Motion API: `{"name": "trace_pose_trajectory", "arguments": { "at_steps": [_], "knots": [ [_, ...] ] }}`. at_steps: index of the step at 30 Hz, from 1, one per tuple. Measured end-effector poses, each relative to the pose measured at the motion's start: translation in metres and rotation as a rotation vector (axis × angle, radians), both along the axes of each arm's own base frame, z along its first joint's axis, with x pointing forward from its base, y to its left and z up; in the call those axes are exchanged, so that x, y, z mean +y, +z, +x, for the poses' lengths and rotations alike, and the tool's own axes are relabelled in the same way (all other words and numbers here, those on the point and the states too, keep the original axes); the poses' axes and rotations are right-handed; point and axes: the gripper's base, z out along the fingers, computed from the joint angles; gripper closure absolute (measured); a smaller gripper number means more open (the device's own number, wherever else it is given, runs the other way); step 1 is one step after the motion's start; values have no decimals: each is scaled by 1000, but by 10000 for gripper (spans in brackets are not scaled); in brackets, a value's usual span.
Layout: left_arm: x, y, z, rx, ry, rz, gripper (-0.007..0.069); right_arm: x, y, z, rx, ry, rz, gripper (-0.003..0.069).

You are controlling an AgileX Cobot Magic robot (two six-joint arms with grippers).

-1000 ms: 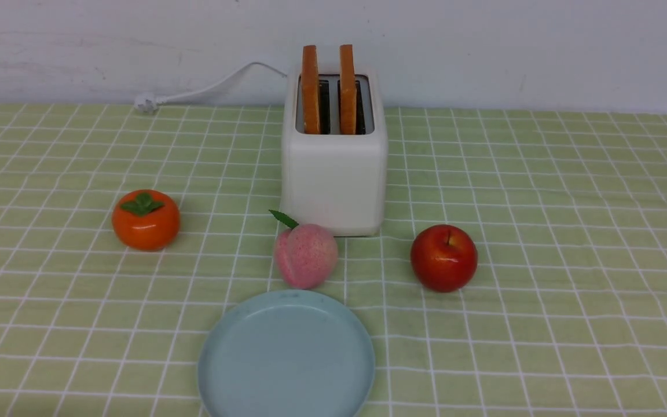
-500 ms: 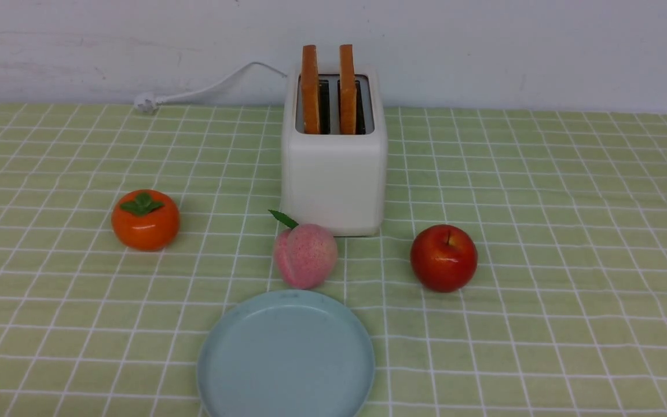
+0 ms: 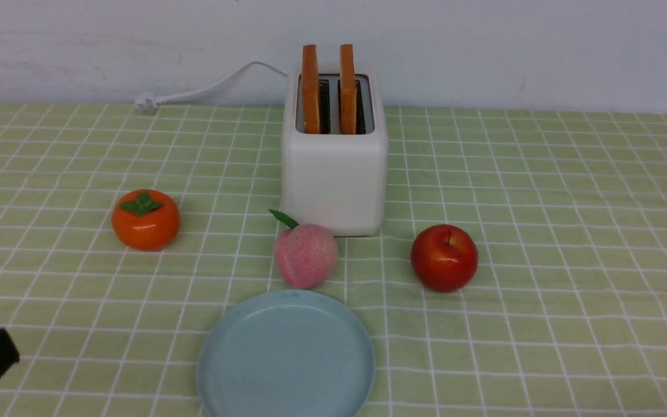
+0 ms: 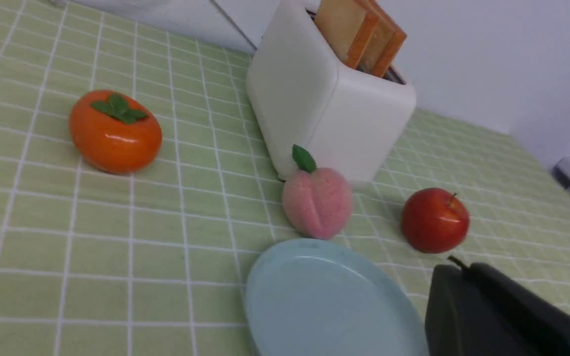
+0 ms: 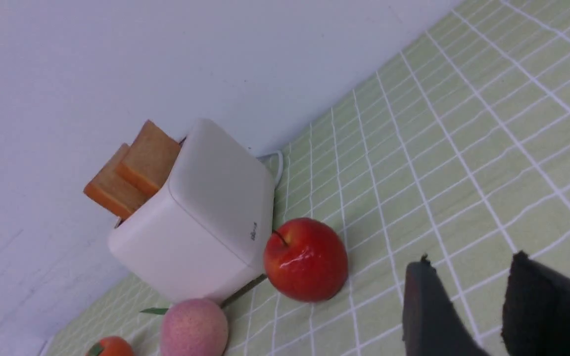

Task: Take toasted bread from bread machine on green coffee tablecloth place on plate.
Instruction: 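Reach for a toast slice standing in the toaster with the left gripper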

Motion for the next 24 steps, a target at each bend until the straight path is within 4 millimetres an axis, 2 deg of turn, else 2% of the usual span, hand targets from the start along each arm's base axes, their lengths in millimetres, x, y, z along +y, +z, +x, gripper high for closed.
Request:
{"name": "trace_pose_trajectory", "arguments": {
  "at_steps": [3, 4, 5, 6, 9, 10, 12, 13, 14, 17, 18, 19, 21, 24],
  "knots": [
    [3, 7, 27, -52, 66, -1, 638, 5, 21, -5, 19, 61, -85, 503],
    [4, 10, 36, -61, 85, -4, 638, 6, 34, -7, 12, 79, -135, 528],
    [4, 12, 37, -68, 92, -4, 638, 6, 37, -6, 16, 84, -163, 541],
    [2, 19, 49, -77, 87, 25, 638, 9, 55, -8, 36, 130, -260, 587],
    [-15, 35, 75, -71, -18, 89, 638, 15, 95, -9, 57, 228, -460, 666],
    [-17, 36, 77, -72, -26, 92, 638, 15, 97, -10, 65, 239, -471, 671],
    [-38, 55, 99, -105, -84, 86, 638, 19, 119, -7, 76, 302, -574, 676],
    [-41, 54, 102, -103, -85, 88, 638, 19, 120, -6, 77, 304, -575, 676],
    [-55, 61, 117, -114, -92, 91, 638, 20, 127, -4, 77, 322, -601, 672],
    [-80, 63, 142, -130, -82, 155, 638, 22, 129, 2, 87, 347, -610, 666],
    [-91, 58, 150, -118, -95, 189, 638, 22, 129, 3, 90, 355, -610, 665],
    [-93, 57, 151, -119, -92, 197, 638, 22, 129, 3, 91, 358, -611, 665],
    [-119, 45, 175, -114, -109, 311, 638, 24, 130, 4, 73, 381, -621, 666],
    [-135, 30, 204, -93, -54, 366, 617, 27, 132, 3, 36, 409, -636, 662]
  ]
}}
